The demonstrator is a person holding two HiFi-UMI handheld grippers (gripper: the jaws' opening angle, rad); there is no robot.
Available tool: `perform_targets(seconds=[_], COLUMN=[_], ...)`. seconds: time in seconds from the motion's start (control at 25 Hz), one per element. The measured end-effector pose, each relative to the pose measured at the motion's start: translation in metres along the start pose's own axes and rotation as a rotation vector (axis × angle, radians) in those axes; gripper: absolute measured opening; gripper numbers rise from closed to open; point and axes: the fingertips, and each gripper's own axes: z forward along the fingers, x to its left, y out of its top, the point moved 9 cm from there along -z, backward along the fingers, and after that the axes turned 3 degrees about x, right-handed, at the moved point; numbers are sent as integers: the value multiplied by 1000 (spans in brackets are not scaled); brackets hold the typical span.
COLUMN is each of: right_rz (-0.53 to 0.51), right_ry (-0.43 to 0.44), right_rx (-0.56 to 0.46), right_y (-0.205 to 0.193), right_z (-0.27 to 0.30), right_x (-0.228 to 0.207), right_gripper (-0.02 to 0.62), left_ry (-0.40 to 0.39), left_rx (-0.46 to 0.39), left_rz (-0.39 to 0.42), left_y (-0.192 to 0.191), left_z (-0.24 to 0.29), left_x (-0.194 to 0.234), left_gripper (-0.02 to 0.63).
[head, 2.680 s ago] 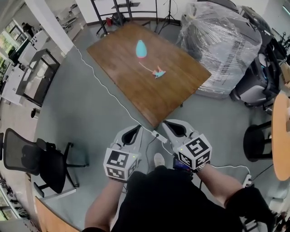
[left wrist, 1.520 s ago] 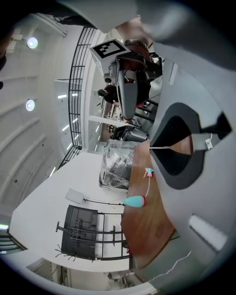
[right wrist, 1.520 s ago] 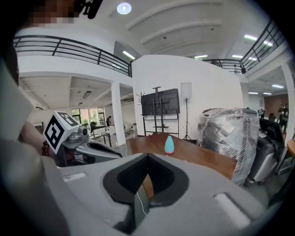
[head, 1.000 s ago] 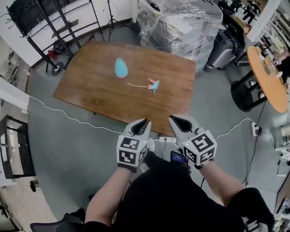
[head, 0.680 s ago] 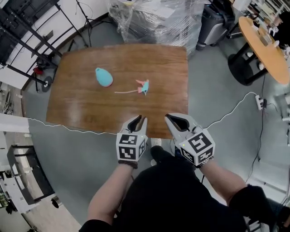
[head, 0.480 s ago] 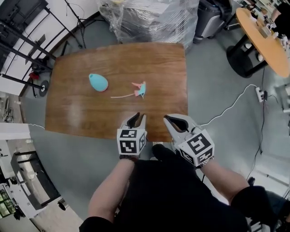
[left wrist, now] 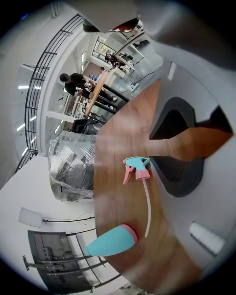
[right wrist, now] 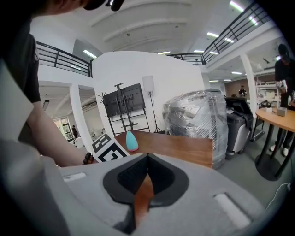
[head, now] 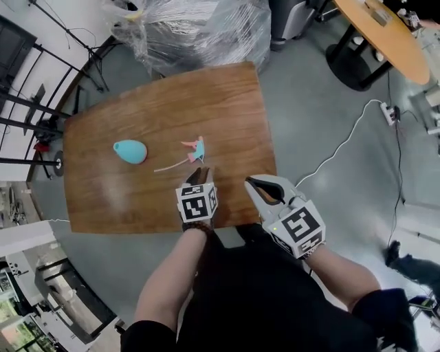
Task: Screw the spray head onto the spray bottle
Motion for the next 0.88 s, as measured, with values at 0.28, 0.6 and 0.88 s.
perform_targets(seconds=[0.28, 0.6, 0.88], right_rz=[64, 86, 87], right_ry=[-65, -126, -155], right_rx=[4, -5, -8], right_y=[-8, -9, -6], right_z=[2, 0, 2], right_x=[-5, -3, 3], right_gripper=[-12, -12, -12], left_ry=[23, 33, 21], left_rx=[53, 89, 104], left_rz=[2, 28, 38], left_y=[5, 6, 4], left_z=[29, 45, 44], left_x=[12, 20, 26], left_gripper=[130, 112, 52])
